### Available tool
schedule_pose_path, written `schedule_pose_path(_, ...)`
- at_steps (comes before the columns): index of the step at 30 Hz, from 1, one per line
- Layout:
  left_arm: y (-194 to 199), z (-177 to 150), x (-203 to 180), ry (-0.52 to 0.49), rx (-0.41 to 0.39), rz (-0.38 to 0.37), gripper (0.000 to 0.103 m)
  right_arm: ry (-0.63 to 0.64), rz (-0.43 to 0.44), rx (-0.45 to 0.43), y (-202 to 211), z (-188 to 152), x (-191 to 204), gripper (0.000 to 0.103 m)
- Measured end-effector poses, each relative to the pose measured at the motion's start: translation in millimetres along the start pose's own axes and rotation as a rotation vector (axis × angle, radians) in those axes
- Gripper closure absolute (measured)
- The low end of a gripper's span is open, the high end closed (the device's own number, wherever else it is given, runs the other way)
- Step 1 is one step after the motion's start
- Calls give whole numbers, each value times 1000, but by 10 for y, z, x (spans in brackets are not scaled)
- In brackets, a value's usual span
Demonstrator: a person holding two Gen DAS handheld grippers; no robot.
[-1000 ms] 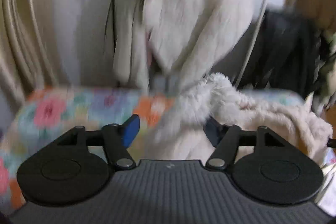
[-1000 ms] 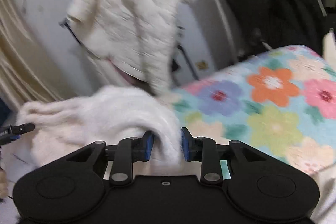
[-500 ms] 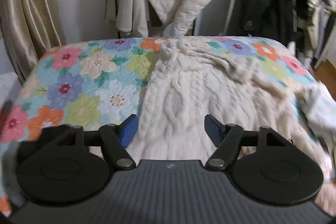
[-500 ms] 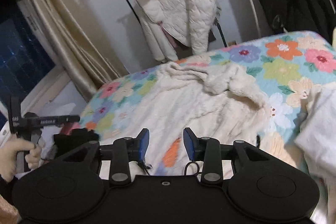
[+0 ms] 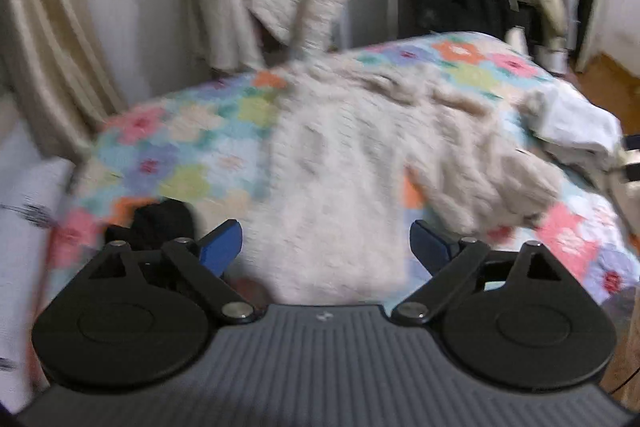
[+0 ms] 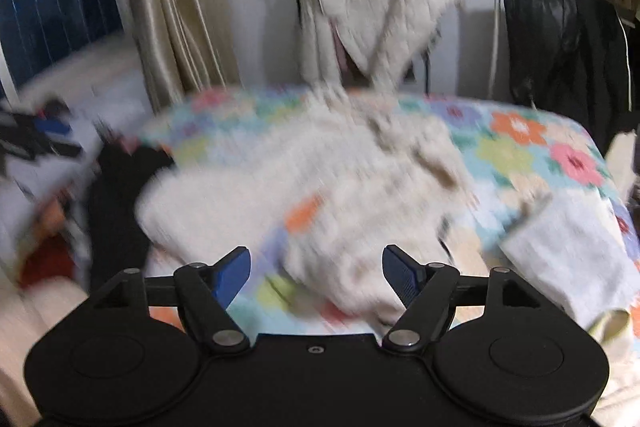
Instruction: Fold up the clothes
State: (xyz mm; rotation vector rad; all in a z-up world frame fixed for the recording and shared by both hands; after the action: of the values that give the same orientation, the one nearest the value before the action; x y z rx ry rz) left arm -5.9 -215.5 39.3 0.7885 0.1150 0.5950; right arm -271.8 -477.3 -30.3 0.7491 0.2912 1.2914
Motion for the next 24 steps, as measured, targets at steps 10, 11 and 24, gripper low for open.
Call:
schedule_pose_path(10,-1239,-577,-1204,95,14,-202,14,153,-337,104,-1347,-817,-836,28)
schedule_pose_path(11,-1264,-614,-1217,110,-1,-192,14,139,-351,108,-1402,-879,-903,28)
schedule_pose_path(24,-1515,-1030,-1067,188,52,-152,14,-233,-17,217,-1557,-581,-808,80)
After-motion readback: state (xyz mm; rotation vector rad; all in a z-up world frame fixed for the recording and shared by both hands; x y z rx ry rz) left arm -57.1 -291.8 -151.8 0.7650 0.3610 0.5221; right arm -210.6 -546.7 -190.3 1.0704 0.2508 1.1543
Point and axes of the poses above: each gripper's, at about its wrist camera, not at the fingertips, and y roughly against the way its jaws point, x to its left, z to its top, the point moved 5 cm from there along -y, roughly the way its jaws point, and after that the axes turned 6 degrees about z, right-handed, at the moved point
